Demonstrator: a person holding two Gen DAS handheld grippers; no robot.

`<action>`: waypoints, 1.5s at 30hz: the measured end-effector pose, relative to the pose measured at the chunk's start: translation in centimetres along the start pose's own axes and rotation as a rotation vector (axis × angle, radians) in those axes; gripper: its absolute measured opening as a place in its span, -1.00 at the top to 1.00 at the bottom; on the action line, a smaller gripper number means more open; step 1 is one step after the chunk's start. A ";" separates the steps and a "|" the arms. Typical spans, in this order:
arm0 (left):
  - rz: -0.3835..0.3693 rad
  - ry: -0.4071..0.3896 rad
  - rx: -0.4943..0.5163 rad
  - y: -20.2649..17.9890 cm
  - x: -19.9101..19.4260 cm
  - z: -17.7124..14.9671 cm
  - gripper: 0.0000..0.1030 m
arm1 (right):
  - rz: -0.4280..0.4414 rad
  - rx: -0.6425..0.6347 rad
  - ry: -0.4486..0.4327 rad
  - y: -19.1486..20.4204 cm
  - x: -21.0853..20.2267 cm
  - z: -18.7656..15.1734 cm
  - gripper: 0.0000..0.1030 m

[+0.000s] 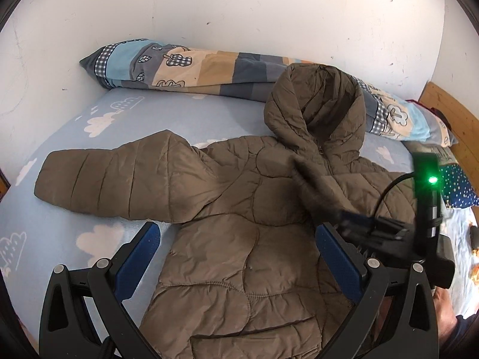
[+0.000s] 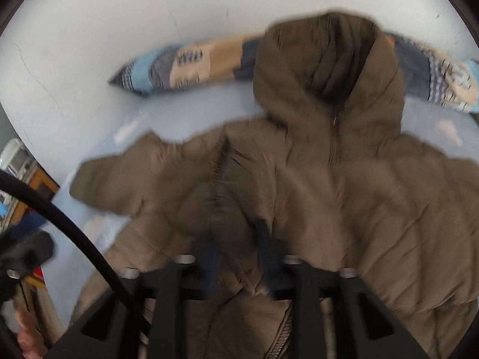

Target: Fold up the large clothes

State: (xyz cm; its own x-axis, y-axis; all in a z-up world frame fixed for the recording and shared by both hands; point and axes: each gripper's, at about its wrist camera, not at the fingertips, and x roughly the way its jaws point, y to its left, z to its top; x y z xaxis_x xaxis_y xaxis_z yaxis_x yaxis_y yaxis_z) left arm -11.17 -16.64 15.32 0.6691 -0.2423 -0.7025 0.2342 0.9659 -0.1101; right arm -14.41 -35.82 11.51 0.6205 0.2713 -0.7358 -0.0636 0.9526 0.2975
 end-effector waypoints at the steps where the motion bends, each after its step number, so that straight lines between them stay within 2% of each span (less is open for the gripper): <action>1: -0.001 0.002 -0.001 0.0 0.1 0.0 -1.00 | 0.026 0.000 0.042 -0.1 0.5 -0.2 -0.08; 2: -0.004 0.003 -0.004 0.1 0.1 0.1 -1.00 | 0.039 0.001 0.046 -0.1 0.2 -0.1 -0.08; 4: -0.008 0.001 -0.016 0.3 0.1 0.1 -1.00 | 0.085 0.015 -0.002 -0.8 -2.0 0.6 -0.08; 5: -0.013 -0.001 -0.022 0.3 0.0 0.1 -1.00 | 0.105 0.030 -0.036 -1.2 -3.3 1.0 -0.12; 6: -0.019 0.001 -0.026 0.4 0.0 0.1 -1.00 | 0.117 0.058 -0.091 -2.1 -5.0 1.4 -0.26; 8: -0.018 0.002 -0.022 0.2 0.0 0.1 -1.00 | 0.039 0.124 -0.189 -5.1 -8.2 2.2 -0.46; 11: -0.015 0.005 -0.016 0.1 0.0 -0.1 -1.00 | -0.145 0.212 -0.222 -10.0 -9.8 1.9 -0.46; 13: -0.017 0.004 -0.021 0.1 0.0 0.0 -1.00 | -0.305 0.267 -0.186 -13.5 -9.9 1.2 -0.45; 15: -0.018 0.003 -0.032 0.2 0.0 0.1 -1.00 | -0.412 0.315 -0.122 -16.5 -9.2 0.3 -0.40; 17: -0.020 0.008 -0.040 0.2 0.2 0.1 -1.00 | -0.450 0.351 -0.068 -18.4 -8.1 -0.9 -0.39; 22: -0.003 0.022 -0.017 -0.2 0.6 0.1 -1.00 | -0.496 0.244 0.103 -18.6 -2.2 -2.6 -0.40; 25: 0.019 0.021 -0.004 0.3 0.3 0.0 -1.00 | -0.513 0.257 0.111 -18.6 -3.2 -2.4 -0.40; 26: 0.017 0.025 -0.006 0.7 0.2 0.0 -1.00 | -0.512 0.261 0.095 -18.1 -3.9 -2.0 -0.35; 28: 0.017 0.030 -0.013 1.5 -0.1 0.0 -1.00 | -0.499 0.229 0.039 -16.0 -5.1 -1.0 -0.34; 30: 0.013 0.041 -0.014 2.3 -0.3 0.0 -1.00 | -0.461 0.132 0.007 -12.6 -5.8 -0.6 -0.35; 32: 0.012 0.063 0.001 3.0 -0.4 -0.3 -1.00 | -0.367 0.086 0.029 -9.9 -5.3 -1.3 -0.35; 33: 0.000 0.084 0.011 3.4 -0.4 -0.6 -1.00 | -0.304 0.068 0.087 -8.6 -4.1 -2.0 -0.35; 35: -0.042 0.135 0.040 4.3 -0.4 -1.2 -1.00 | -0.266 0.019 0.189 -6.8 -2.1 -3.4 -0.34; 36: -0.056 0.147 0.056 5.2 -0.9 -1.8 -1.00 | -0.281 -0.015 0.184 -5.6 -2.3 -3.8 -0.29; 37: -0.064 0.156 0.067 5.8 -1.2 -2.2 -1.00 | -0.256 -0.063 0.159 -4.1 -3.3 -4.0 -0.27; 38: -0.104 0.186 0.090 6.9 -1.9 -3.0 -1.00 | -0.221 -0.101 0.142 -2.9 -4.2 -4.0 -0.27; 41: -0.169 0.202 0.074 9.7 -3.9 -5.2 -1.00 | -0.009 -0.284 0.095 3.0 -8.4 -5.6 -0.28; 42: -0.216 0.212 0.040 11.0 -4.9 -6.1 -1.00 | 0.057 -0.313 0.081 4.6 -9.6 -6.5 -0.29; 44: -0.240 0.194 -0.039 12.6 -6.3 -6.9 -1.00 | 0.201 -0.312 0.082 7.1 -11.2 -8.6 -0.29; 45: -0.274 0.176 -0.111 13.7 -7.5 -7.2 -1.00 | 0.249 -0.296 0.086 8.2 -11.6 -9.8 -0.29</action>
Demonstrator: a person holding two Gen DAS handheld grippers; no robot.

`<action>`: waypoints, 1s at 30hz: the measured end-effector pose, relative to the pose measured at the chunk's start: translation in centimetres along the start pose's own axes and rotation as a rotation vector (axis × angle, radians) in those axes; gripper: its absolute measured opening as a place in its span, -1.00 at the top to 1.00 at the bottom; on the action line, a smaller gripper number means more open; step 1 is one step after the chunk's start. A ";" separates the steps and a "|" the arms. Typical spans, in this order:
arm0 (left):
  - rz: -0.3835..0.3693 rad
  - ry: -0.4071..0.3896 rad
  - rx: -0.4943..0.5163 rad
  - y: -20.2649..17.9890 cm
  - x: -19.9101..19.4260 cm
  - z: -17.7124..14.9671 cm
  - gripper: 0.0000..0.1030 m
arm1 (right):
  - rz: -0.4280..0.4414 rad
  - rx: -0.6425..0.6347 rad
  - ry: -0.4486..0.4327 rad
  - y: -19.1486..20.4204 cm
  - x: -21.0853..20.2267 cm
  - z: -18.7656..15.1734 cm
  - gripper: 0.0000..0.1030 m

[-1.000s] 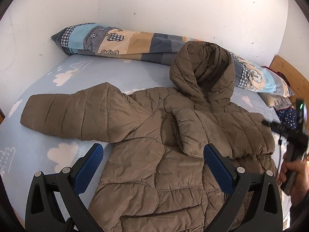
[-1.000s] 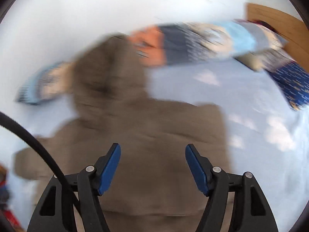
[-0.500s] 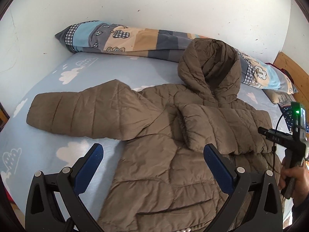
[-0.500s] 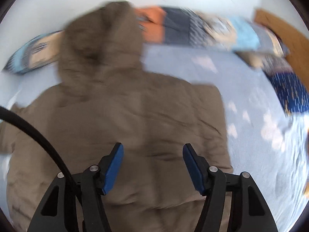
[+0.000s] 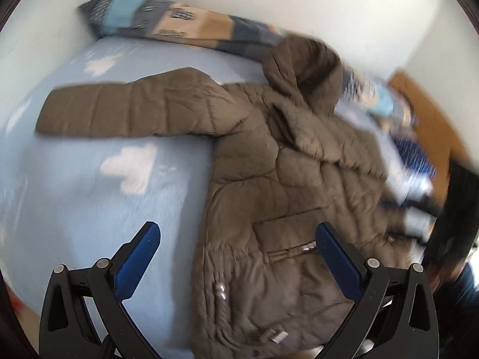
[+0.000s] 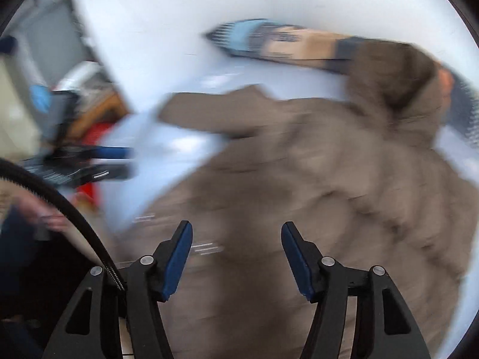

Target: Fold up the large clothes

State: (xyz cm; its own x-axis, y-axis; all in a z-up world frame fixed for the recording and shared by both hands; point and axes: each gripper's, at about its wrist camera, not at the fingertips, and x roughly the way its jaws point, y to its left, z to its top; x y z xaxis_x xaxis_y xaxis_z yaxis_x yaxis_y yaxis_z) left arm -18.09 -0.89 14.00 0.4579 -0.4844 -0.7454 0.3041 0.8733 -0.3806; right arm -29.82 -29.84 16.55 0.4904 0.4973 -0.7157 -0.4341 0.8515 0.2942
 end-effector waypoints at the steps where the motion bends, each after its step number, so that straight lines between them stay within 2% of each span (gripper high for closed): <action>1: -0.027 -0.013 -0.035 0.3 -0.8 -0.2 -1.00 | 0.036 0.029 -0.001 1.3 0.3 -1.0 -0.29; 3: -0.059 -0.056 -0.090 0.6 -3.1 -0.8 -1.00 | 0.078 0.070 0.023 3.5 1.7 -2.8 -0.29; 6: -0.049 -0.107 -0.066 -0.2 -5.5 -1.3 -1.00 | 0.053 -0.021 0.077 8.0 4.4 -5.0 -0.29; 8: -0.076 -0.116 -0.067 -0.4 -6.1 -1.4 -1.00 | 0.085 -0.040 0.119 10.5 6.1 -5.9 -0.29; 9: -0.083 -0.112 -0.070 -0.4 -6.2 -1.4 -1.00 | 0.075 -0.048 0.116 11.4 6.7 -6.2 -0.29; 11: -0.092 -0.104 -0.079 -0.5 -6.3 -1.2 -1.00 | -0.015 -0.098 0.158 13.0 9.2 -6.6 -0.40; 12: -0.116 -0.102 -0.084 -0.7 -6.6 -1.0 -1.00 | -0.044 -0.106 0.219 12.8 10.7 -6.9 -0.22; 13: -0.141 -0.106 -0.089 -0.8 -7.1 -0.8 -1.00 | -0.008 -0.054 0.228 12.1 10.9 -7.0 0.00; 14: -0.178 -0.119 -0.096 -1.1 -8.0 -0.6 -1.00 | 0.044 -0.007 0.194 11.5 10.0 -6.7 0.22; 15: -0.229 -0.135 -0.101 -1.4 -8.8 -0.2 -1.00 | 0.098 0.032 0.126 11.0 8.1 -5.9 0.22; 17: -0.309 -0.149 -0.097 -2.3 -10.1 0.6 -1.00 | 0.118 0.048 -0.032 10.8 3.9 -3.8 0.16; 18: -0.356 -0.159 -0.089 -3.1 -10.8 1.1 -1.00 | 0.148 0.060 -0.113 10.8 1.7 -2.8 -0.16; 20: -0.466 -0.172 -0.070 -4.8 -11.9 2.0 -1.00 | 0.245 0.098 -0.246 11.3 -1.8 -1.5 -0.56; 21: -0.502 -0.179 -0.051 -5.7 -12.3 2.3 -1.00 | 0.292 0.111 -0.312 11.7 -3.3 -1.1 -0.65; 24: -0.588 -0.167 0.006 -8.3 -12.8 2.9 -1.00 | 0.369 0.072 -0.361 13.9 -4.9 0.2 -0.66; 27: -0.765 -0.097 0.028 -9.8 -12.1 3.1 -1.00 | 0.382 0.058 -0.403 13.2 -7.1 0.8 -0.66; 30: -0.870 -0.067 0.041 -10.5 -11.5 3.2 -1.00 | 0.400 0.054 -0.437 13.2 -9.1 1.3 -0.67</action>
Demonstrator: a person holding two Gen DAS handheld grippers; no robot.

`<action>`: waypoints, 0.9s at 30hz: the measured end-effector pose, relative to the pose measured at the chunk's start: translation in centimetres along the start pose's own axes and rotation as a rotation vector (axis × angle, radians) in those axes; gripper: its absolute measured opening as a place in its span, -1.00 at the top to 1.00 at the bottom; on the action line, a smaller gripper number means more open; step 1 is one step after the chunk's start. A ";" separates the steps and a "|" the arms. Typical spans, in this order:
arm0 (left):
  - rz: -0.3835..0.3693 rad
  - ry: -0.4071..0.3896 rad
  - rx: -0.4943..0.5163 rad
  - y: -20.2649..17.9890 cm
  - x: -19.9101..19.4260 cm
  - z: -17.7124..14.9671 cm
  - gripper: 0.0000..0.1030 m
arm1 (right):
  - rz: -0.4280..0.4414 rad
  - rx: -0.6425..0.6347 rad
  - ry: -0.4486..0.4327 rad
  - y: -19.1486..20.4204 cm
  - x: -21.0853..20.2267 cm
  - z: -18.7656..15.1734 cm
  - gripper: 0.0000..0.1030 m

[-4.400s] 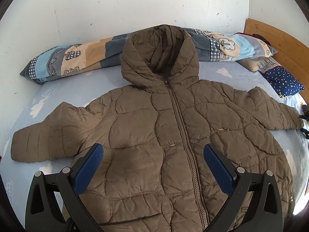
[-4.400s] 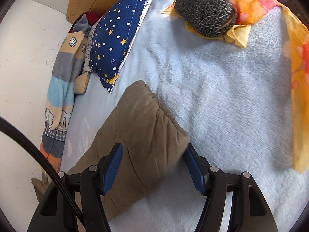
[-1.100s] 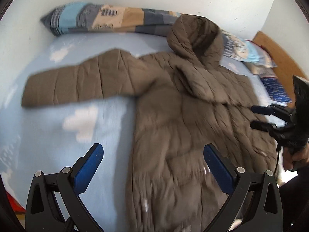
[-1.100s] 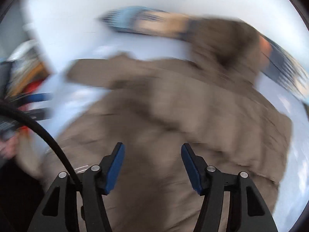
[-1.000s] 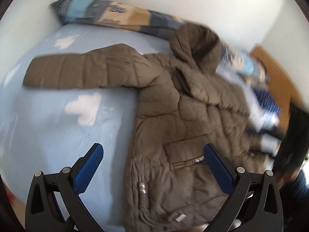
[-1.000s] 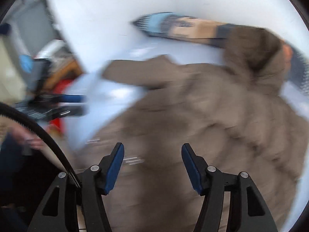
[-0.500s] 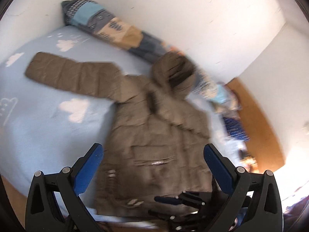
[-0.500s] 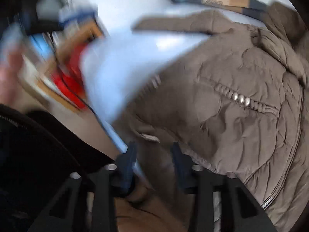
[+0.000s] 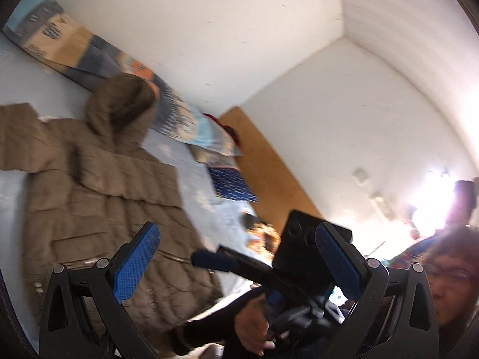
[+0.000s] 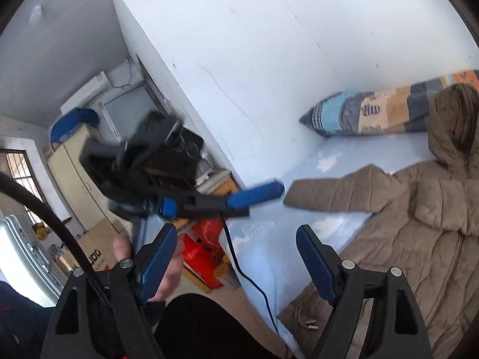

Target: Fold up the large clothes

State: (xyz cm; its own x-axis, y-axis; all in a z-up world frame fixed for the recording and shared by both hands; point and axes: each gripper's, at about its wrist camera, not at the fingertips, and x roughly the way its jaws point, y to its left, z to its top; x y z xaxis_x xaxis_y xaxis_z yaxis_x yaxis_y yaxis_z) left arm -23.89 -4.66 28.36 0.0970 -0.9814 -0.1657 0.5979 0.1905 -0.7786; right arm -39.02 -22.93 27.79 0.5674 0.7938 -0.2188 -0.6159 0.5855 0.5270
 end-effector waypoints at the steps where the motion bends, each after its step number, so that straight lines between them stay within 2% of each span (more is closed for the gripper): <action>1: -0.024 0.001 -0.002 0.0 0.3 0.0 -1.00 | 0.010 -0.008 -0.012 0.1 -0.3 0.3 -0.68; 2: -0.009 -0.012 -0.001 0.0 0.3 0.1 -1.00 | 0.026 -0.015 -0.010 -0.1 -0.6 0.6 -0.70; 4: 0.097 -0.053 0.016 0.2 -0.4 0.7 -1.00 | 0.001 -0.054 0.014 0.4 -1.3 0.7 -0.70; 6: 0.269 -0.108 0.029 0.9 -2.2 1.7 -1.00 | -0.038 -0.085 0.029 0.6 -3.1 0.6 -0.70; 7: 0.378 -0.137 0.027 1.6 -3.4 2.2 -1.00 | -0.070 -0.096 0.043 0.1 -3.6 0.6 -0.70; 8: 0.478 -0.173 0.000 3.0 -5.2 2.9 -1.00 | -0.130 -0.113 0.064 -0.4 -4.2 0.6 -0.71; 11: 0.633 -0.263 -0.166 8.2 -10.2 4.2 -1.00 | -0.242 -0.150 0.097 -2.8 -6.3 0.1 -0.77; 13: 0.662 -0.327 -0.286 12.5 -13.2 4.4 -1.00 | -0.291 -0.093 0.086 -5.0 -7.4 -0.1 -0.79; 15: 0.683 -0.392 -0.400 16.6 -15.5 4.3 -1.00 | -0.304 -0.003 0.081 -7.7 -7.6 -0.4 -0.79; 19: 0.687 -0.554 -0.583 25.4 -19.1 4.2 -1.00 | -0.455 0.042 0.106 -11.3 -6.3 -0.3 -0.79; 22: 0.709 -0.627 -0.669 31.0 -20.6 4.3 -0.92 | -0.555 0.064 0.140 -13.8 -5.5 -0.5 -0.79; 25: 0.711 -0.663 -0.720 34.8 -22.7 4.6 -0.76 | -0.556 0.135 0.166 -16.4 -4.7 -0.5 -0.79; 27: 0.726 -0.673 -0.749 37.7 -22.6 4.7 -0.69 | -0.563 0.159 0.174 -17.5 -4.2 -0.7 -0.79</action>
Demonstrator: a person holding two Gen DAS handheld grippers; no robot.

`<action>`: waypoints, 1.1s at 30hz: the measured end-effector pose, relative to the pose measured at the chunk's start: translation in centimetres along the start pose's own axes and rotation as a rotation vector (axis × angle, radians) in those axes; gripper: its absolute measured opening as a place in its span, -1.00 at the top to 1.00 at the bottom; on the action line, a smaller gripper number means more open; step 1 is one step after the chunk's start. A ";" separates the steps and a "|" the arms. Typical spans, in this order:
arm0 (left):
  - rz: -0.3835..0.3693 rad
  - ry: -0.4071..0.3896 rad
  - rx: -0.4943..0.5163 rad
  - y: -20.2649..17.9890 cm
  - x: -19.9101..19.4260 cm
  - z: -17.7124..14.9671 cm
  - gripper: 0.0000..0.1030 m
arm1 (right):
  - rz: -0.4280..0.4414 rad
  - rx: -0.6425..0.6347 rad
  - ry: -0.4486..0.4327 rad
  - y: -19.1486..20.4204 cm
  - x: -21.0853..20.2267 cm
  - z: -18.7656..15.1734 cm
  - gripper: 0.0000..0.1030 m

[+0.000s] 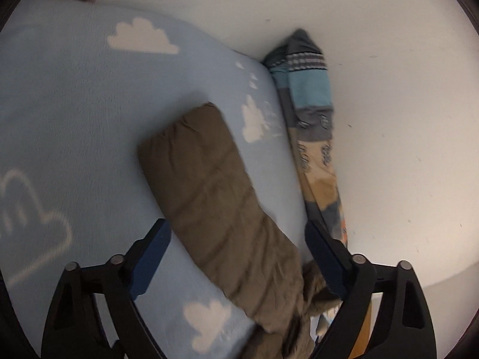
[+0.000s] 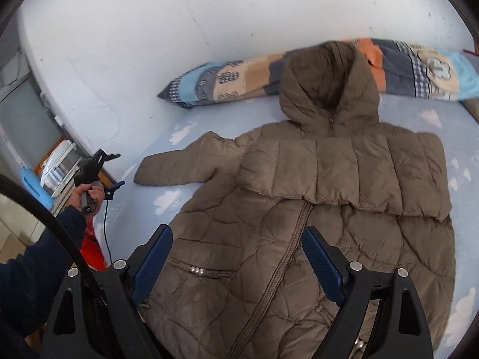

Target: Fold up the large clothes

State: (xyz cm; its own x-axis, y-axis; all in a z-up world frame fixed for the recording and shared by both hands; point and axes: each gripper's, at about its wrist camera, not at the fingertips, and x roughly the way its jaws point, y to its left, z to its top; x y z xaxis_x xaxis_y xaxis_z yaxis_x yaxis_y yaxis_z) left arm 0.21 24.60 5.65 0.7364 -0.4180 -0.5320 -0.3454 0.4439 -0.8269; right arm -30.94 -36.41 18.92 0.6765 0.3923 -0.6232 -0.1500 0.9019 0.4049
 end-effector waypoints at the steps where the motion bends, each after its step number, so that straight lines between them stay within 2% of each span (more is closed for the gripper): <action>1: 0.015 -0.006 -0.007 0.5 0.7 0.4 -0.67 | 0.000 0.008 0.013 -0.3 0.6 0.1 -0.79; 7: 0.086 -0.063 -0.016 2.6 3.5 1.4 -0.61 | 0.020 0.040 0.057 -1.0 2.6 0.4 -0.79; 11: 0.080 -0.093 -0.001 3.2 5.0 3.0 -0.61 | 0.031 0.037 0.072 -0.7 3.5 0.6 -0.79; 14: 0.103 -0.149 0.021 2.7 6.2 3.4 -0.58 | 0.032 0.040 0.078 -0.8 4.0 0.6 -0.79; 15: 0.121 -0.181 0.023 2.6 6.2 3.3 -0.43 | 0.024 0.043 0.079 -0.9 4.1 0.6 -0.79; 16: 0.145 -0.213 0.024 2.4 6.2 3.2 0.11 | 0.018 0.049 0.080 -1.1 4.2 0.6 -0.79; 17: 0.171 -0.242 0.018 2.5 6.1 3.0 0.39 | 0.013 0.054 0.081 -1.2 4.3 0.6 -0.79; 19: 0.146 -0.254 0.001 2.5 5.9 2.8 0.52 | 0.001 0.071 0.073 -1.6 4.3 0.8 -0.79; 22: 0.128 -0.271 0.029 1.7 5.0 2.7 0.56 | 0.000 0.085 0.048 -1.8 3.5 1.1 -0.79; 27: 0.105 -0.310 0.117 -2.3 2.7 1.5 0.58 | -0.041 0.093 -0.017 -2.6 1.2 2.2 -0.79; 29: 0.087 -0.316 0.150 -4.2 1.9 0.8 0.58 | -0.099 0.101 -0.050 -3.5 -0.1 2.8 -0.79; 31: 0.064 -0.319 0.199 -7.0 1.0 -0.2 0.58 | -0.191 0.111 -0.092 -4.7 -1.8 3.6 -0.79; 33: 0.039 -0.316 0.244 -9.5 0.3 -1.2 0.58 | -0.261 0.140 -0.092 -6.3 -2.8 4.2 -0.79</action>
State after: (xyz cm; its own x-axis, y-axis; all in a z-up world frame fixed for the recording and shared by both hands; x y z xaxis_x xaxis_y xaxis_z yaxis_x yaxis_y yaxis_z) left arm 2.99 19.29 13.09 0.8813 -0.1500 -0.4481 -0.2560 0.6455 -0.7195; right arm -28.88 -43.93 20.96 0.7423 0.1271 -0.6579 0.1337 0.9341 0.3312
